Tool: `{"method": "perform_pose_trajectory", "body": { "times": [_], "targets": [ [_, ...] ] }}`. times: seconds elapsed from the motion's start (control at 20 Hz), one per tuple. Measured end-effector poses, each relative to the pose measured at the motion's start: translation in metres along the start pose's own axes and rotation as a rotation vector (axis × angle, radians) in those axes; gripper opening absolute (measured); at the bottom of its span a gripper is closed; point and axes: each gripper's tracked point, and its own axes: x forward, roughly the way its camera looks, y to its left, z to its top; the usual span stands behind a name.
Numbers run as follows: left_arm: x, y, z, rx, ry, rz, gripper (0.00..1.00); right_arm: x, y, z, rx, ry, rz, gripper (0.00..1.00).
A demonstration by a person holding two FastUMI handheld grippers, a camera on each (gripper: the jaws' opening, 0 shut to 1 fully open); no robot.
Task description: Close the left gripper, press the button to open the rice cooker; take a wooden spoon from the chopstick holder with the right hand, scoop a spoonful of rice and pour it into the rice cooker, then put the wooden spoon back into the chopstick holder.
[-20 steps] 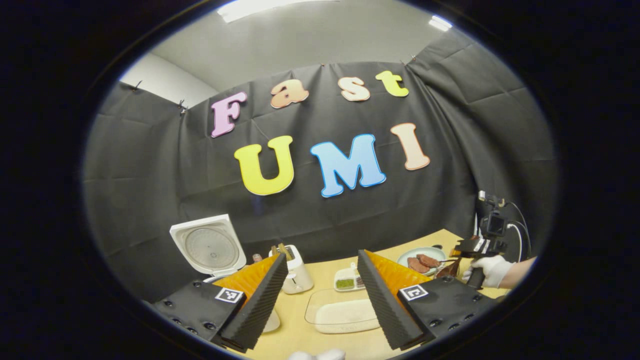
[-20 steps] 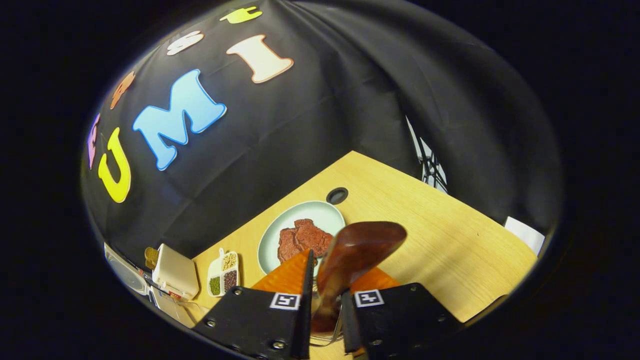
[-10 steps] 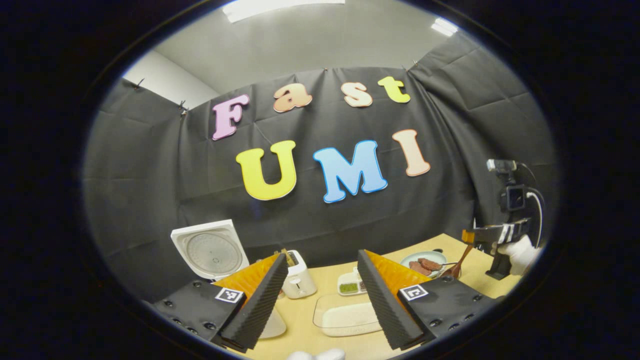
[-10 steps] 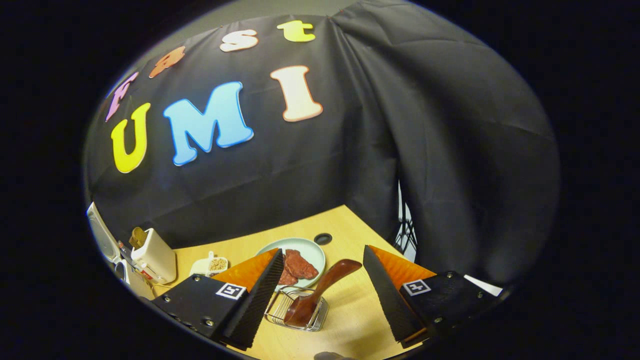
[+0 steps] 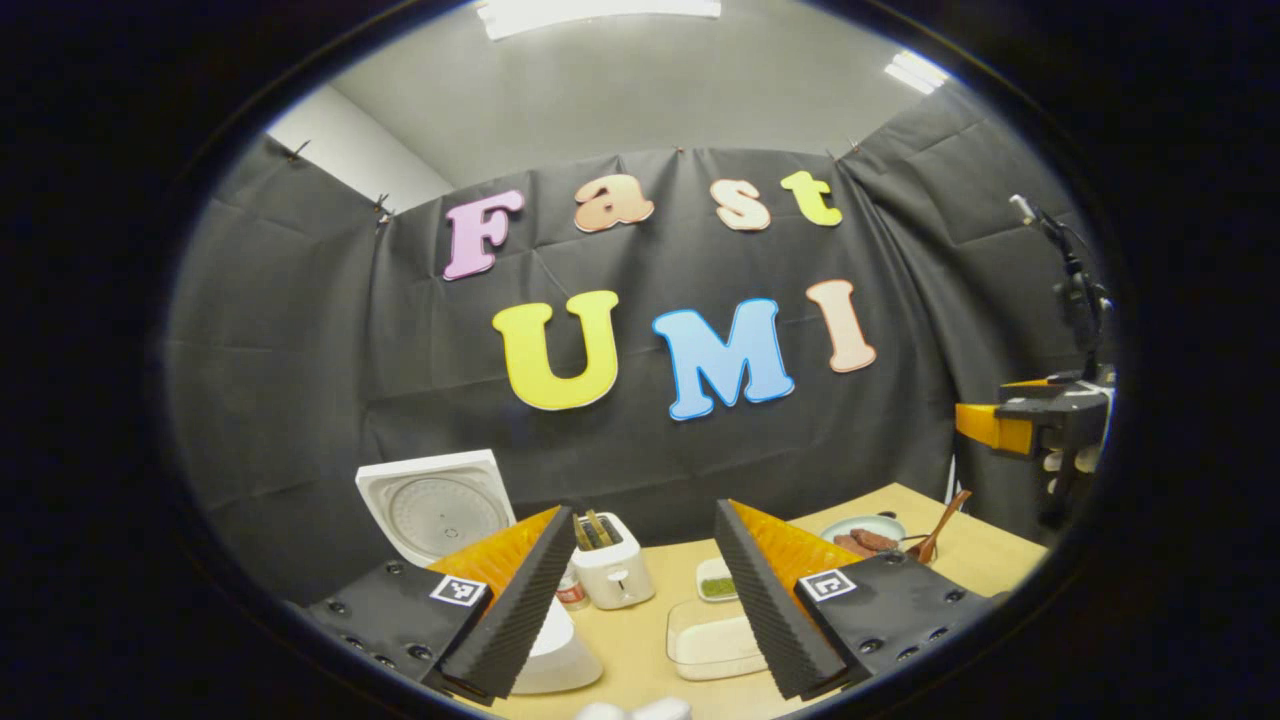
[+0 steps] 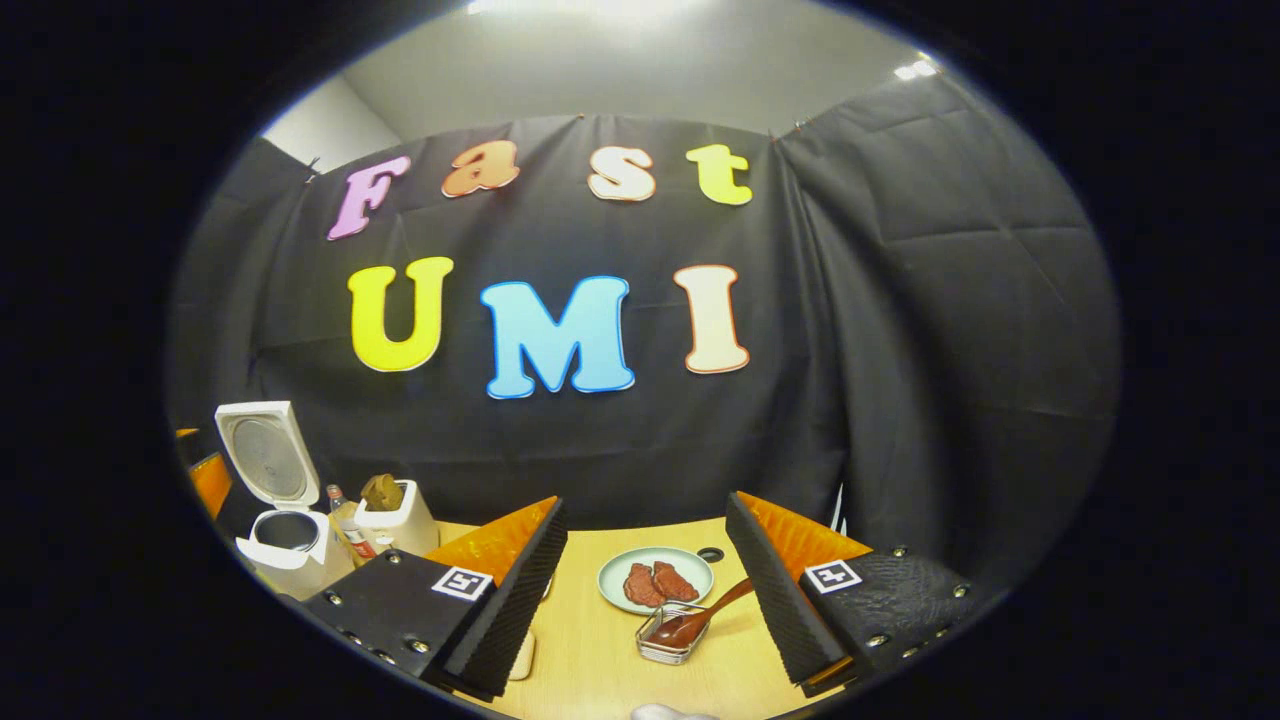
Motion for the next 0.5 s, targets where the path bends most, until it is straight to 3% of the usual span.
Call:
{"method": "perform_pose_trajectory", "body": {
  "times": [0.25,0.5],
  "targets": [
    [0.007,0.041,-0.006,-0.014,0.014,0.012,0.99,-0.031,0.057,-0.011,0.053,0.033,0.062,0.98],
    [0.032,0.093,0.012,-0.017,-0.019,0.063,0.96,-0.033,0.072,-0.007,0.064,0.044,0.053,0.98]
  ]
}}
